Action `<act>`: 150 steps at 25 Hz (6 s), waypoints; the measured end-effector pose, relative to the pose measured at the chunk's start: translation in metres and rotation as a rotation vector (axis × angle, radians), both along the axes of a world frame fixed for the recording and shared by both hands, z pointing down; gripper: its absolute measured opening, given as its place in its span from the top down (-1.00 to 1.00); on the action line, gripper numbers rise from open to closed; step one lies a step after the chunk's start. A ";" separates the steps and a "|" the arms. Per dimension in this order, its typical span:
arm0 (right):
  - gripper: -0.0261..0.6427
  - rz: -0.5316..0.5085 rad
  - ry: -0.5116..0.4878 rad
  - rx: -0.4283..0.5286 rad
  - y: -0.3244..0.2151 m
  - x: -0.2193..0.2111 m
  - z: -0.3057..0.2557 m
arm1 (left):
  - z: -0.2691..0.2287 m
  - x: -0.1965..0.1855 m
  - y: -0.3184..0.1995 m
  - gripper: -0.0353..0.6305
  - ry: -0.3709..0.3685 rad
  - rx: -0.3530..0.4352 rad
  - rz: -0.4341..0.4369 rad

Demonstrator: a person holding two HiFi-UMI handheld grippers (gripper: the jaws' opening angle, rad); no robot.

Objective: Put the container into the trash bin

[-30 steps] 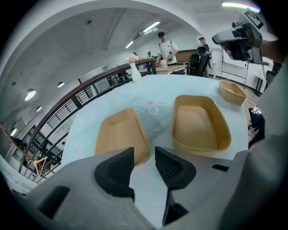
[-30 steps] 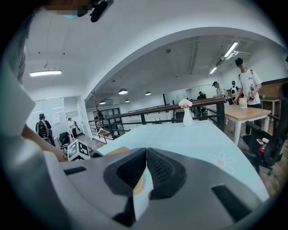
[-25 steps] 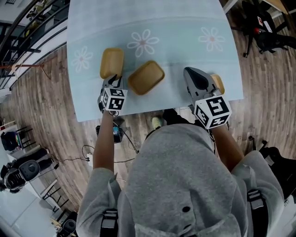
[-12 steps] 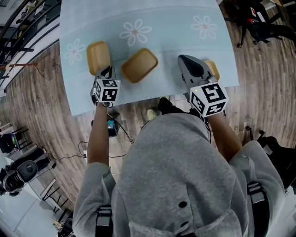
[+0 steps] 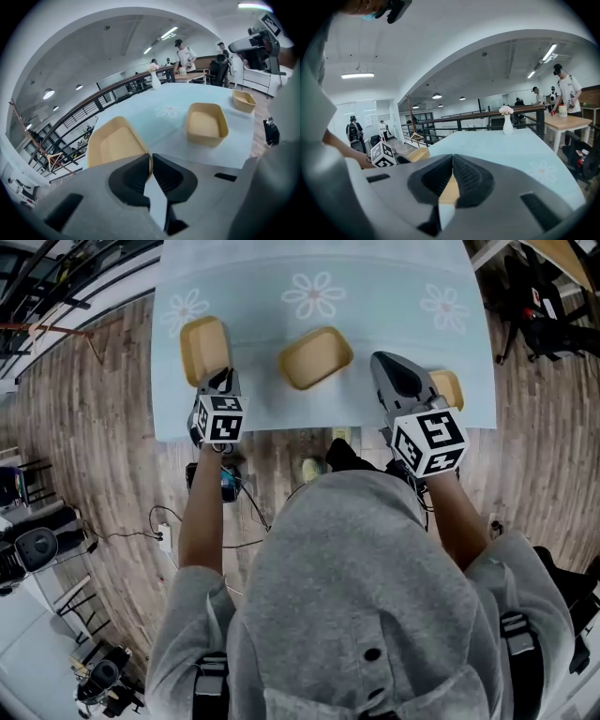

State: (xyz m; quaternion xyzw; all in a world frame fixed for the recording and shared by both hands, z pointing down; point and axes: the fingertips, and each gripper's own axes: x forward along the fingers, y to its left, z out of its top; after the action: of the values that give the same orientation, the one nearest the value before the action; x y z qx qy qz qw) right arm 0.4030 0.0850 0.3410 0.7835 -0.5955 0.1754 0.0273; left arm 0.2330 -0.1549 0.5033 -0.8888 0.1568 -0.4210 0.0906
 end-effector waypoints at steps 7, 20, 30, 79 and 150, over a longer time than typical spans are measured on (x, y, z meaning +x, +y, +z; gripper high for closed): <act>0.84 -0.144 0.006 0.007 -0.039 -0.049 -0.002 | -0.007 -0.082 -0.017 0.78 0.022 0.010 -0.164; 0.84 -0.488 0.022 -0.019 -0.114 -0.198 0.001 | 0.008 -0.298 -0.014 0.78 0.057 -0.039 -0.569; 0.84 -0.676 0.076 -0.079 -0.143 -0.321 0.013 | 0.051 -0.436 0.013 0.78 0.071 -0.130 -0.786; 0.84 -0.482 0.078 -0.199 -0.115 -0.308 0.067 | 0.116 -0.386 -0.010 0.28 0.148 -0.261 -0.678; 0.84 -0.331 -0.064 0.028 -0.092 -0.103 0.023 | 0.026 -0.040 0.074 0.80 -0.084 -0.070 -0.023</act>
State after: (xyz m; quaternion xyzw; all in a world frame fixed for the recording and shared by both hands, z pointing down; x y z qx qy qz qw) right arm 0.3002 -0.0069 0.3637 0.6690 -0.7193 0.1852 0.0260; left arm 0.1930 -0.0808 0.5295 -0.8713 0.1480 -0.4639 0.0610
